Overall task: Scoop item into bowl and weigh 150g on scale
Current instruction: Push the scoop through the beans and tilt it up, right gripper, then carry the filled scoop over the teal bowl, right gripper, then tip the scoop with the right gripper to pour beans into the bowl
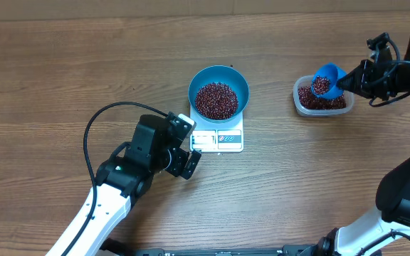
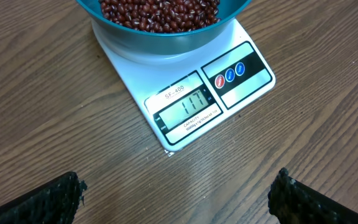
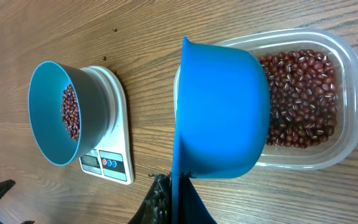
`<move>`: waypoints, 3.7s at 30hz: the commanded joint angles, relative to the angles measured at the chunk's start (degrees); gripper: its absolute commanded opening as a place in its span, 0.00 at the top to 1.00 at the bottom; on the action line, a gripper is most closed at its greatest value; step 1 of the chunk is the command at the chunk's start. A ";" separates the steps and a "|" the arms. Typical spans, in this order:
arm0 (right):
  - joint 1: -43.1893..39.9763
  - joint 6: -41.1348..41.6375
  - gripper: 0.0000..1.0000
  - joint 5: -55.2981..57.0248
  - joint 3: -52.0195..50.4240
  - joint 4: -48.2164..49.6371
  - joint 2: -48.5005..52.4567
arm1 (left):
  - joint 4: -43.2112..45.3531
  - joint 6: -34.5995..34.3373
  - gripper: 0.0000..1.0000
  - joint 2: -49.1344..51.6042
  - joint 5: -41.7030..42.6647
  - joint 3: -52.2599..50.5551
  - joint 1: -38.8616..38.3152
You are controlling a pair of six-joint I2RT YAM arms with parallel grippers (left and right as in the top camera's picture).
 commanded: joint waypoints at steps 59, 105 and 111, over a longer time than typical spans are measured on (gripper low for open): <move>19.30 -3.39 0.96 -17.29 8.11 -3.15 -0.61 | 0.20 -0.98 0.00 -0.22 -0.13 -0.17 -0.28; 30.77 3.43 0.96 -7.13 8.13 3.32 -0.59 | 0.22 -0.98 0.00 -0.22 -0.13 -0.17 -0.28; 32.92 5.20 0.96 -1.79 8.13 4.00 -0.59 | 0.20 -1.01 0.00 -0.22 -0.13 -0.17 -0.28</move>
